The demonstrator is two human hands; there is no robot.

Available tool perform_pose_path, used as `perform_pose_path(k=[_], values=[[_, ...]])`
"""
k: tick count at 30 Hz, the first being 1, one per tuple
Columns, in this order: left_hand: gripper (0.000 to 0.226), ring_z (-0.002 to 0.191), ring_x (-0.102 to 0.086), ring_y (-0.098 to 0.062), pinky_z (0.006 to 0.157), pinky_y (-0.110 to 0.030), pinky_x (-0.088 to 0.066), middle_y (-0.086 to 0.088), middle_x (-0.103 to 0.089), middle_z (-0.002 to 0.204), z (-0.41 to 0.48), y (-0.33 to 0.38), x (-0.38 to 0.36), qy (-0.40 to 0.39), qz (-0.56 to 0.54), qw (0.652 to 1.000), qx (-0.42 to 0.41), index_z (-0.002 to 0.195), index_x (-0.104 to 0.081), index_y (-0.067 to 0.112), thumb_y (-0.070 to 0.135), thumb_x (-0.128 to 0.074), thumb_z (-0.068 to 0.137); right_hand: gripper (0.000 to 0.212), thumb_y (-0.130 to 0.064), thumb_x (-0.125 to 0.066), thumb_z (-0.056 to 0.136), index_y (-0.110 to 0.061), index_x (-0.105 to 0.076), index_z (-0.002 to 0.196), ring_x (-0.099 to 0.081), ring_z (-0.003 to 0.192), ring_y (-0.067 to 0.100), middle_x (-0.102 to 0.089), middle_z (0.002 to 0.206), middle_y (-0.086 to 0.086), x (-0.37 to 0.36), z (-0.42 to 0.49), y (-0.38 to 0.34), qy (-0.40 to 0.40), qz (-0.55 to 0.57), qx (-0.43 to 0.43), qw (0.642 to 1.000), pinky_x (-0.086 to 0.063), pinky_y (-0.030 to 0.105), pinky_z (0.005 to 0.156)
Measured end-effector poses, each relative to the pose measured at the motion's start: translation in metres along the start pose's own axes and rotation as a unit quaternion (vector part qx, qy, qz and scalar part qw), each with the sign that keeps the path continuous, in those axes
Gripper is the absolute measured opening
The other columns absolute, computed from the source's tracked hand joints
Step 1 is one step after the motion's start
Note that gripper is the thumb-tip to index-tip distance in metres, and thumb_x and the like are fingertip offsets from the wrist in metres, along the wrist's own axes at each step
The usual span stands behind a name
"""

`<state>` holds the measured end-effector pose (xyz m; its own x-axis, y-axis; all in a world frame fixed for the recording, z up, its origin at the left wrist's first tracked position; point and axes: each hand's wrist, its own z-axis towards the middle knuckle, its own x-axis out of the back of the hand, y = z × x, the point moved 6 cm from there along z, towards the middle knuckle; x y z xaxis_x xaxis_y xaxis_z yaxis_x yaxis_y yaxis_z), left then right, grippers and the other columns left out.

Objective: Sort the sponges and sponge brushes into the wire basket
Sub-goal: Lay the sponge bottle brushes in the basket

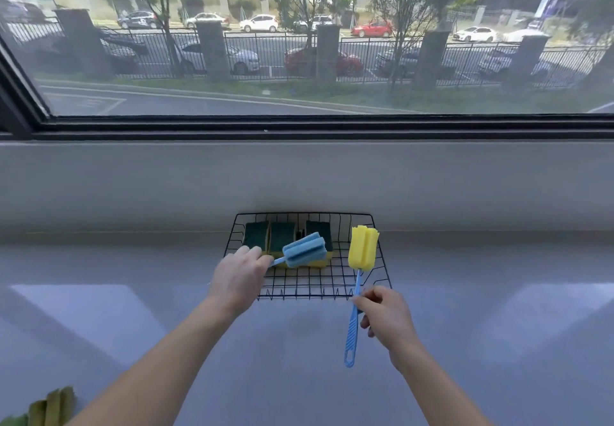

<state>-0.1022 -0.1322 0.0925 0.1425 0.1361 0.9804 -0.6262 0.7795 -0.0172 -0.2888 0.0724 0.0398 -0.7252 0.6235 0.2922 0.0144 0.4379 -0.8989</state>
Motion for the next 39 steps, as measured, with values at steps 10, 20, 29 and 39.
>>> perform_pose_path(k=[10,20,29,39], values=[[0.046,0.09,-0.05,-0.024,0.062,-0.034,-0.036,0.003,-0.051,0.088,0.049,0.019,-0.085,-0.126,0.011,0.99,-0.068,0.117,-0.063,0.028,-0.003,-0.047,0.086,0.019,-0.017,-0.07,0.09,-0.002,-0.064,0.079,-0.055,0.051,0.013,-0.061,0.061,-0.001,0.011,0.029,0.022,0.017,0.051,-0.023,0.998,-0.044,0.026,0.048],[0.05,0.104,-0.059,-0.025,0.075,-0.038,-0.053,0.002,-0.063,0.109,0.066,0.02,-0.129,-0.187,-0.05,0.981,-0.023,0.121,-0.064,0.031,-0.001,-0.055,0.084,0.016,-0.017,-0.07,0.09,-0.007,-0.067,0.077,-0.057,0.051,0.011,-0.061,0.056,-0.004,0.0,0.046,0.032,0.014,0.045,-0.039,0.998,-0.046,0.027,0.05],[0.033,0.092,-0.056,-0.019,0.069,-0.034,-0.051,0.007,-0.059,0.095,0.043,0.012,-0.095,-0.11,-0.107,0.988,0.027,0.116,-0.067,0.032,0.013,-0.052,0.093,0.016,-0.012,-0.068,0.093,-0.004,-0.067,0.079,-0.058,0.05,0.012,-0.062,0.058,0.001,-0.004,0.036,0.031,0.023,0.082,-0.038,0.996,-0.049,0.023,0.047],[0.038,0.082,-0.057,-0.001,0.076,-0.026,-0.051,0.018,-0.064,0.098,-0.013,0.076,-0.018,-0.079,-0.355,0.932,-0.011,0.116,-0.067,0.034,0.049,-0.07,0.082,0.013,-0.013,-0.07,0.092,-0.001,-0.072,0.086,-0.071,0.061,0.021,-0.074,0.073,0.014,-0.032,0.01,0.001,0.043,0.207,-0.036,0.977,-0.061,0.032,0.058]])
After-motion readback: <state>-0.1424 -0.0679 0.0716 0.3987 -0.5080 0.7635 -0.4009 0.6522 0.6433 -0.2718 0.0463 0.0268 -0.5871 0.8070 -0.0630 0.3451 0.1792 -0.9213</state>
